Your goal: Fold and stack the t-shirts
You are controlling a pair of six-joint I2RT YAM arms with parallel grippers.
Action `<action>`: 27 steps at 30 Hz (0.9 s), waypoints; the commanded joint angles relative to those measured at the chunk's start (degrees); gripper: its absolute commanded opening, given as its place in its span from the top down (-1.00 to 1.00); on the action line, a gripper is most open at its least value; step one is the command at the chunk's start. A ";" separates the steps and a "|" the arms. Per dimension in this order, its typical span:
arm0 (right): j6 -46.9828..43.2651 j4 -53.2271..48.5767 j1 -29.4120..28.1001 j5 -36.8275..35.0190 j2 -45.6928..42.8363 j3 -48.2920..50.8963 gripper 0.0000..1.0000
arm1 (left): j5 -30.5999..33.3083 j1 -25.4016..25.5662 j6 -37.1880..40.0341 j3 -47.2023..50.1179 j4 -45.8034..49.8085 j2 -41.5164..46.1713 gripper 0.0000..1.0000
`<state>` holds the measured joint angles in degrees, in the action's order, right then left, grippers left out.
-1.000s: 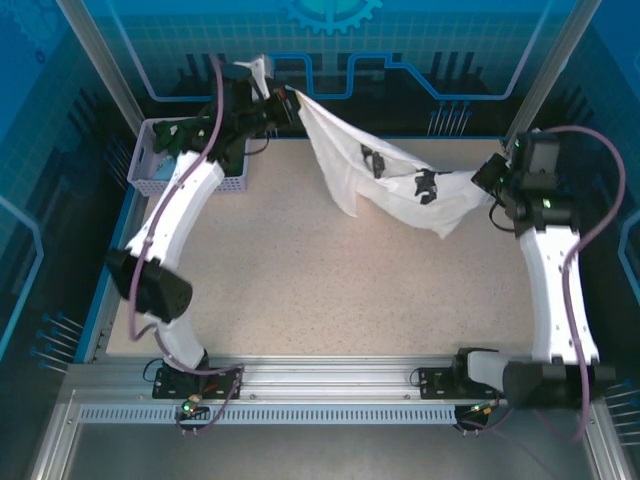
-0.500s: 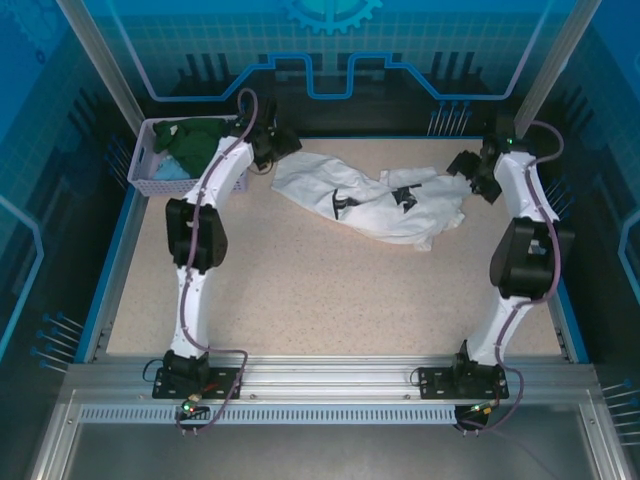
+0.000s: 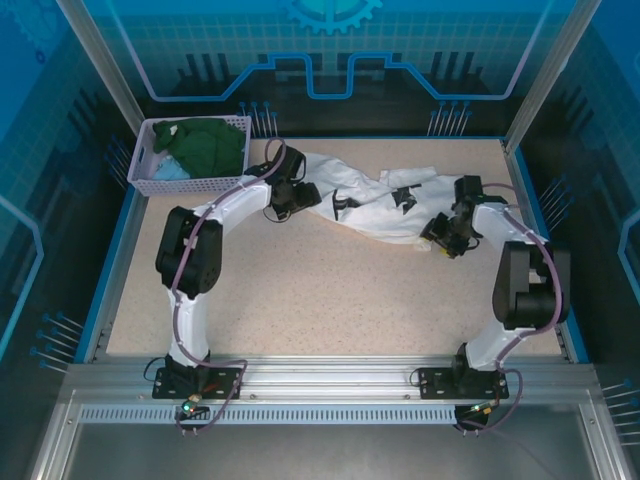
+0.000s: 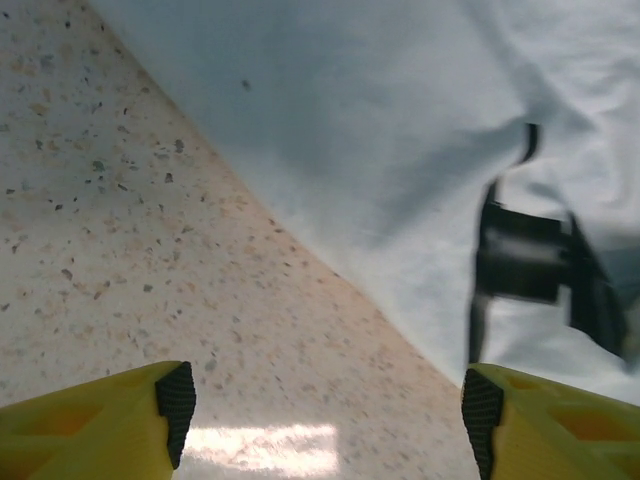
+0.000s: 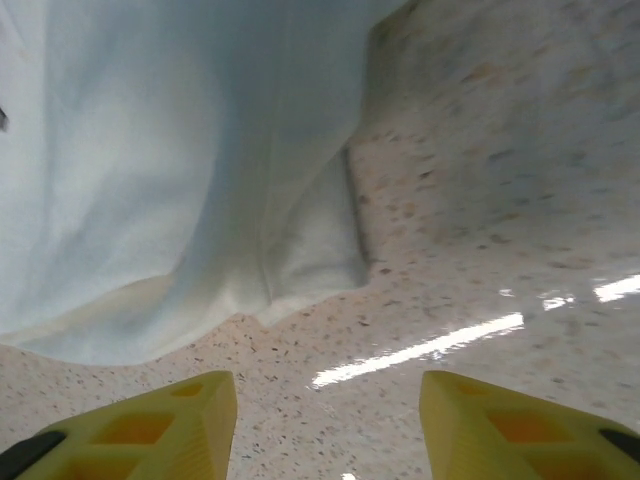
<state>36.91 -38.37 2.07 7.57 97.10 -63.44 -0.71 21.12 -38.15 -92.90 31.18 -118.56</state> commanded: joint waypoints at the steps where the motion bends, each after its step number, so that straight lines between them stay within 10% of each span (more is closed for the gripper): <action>1: -1.57 0.41 -1.92 0.02 2.25 -2.25 0.04 | -0.98 -0.30 2.09 -4.84 0.19 -4.50 -0.45; 13: -1.12 1.77 -0.96 -0.79 10.21 -4.38 0.78 | 0.33 -0.55 4.93 -28.09 6.31 -20.79 0.97; 27: -1.11 0.23 -1.87 3.92 -4.69 -2.68 1.00 | 0.08 -1.85 1.18 -51.90 8.14 -26.36 0.80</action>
<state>35.97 -36.56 0.64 9.10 94.74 -67.13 -1.28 19.97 -35.27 -140.20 38.61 -141.71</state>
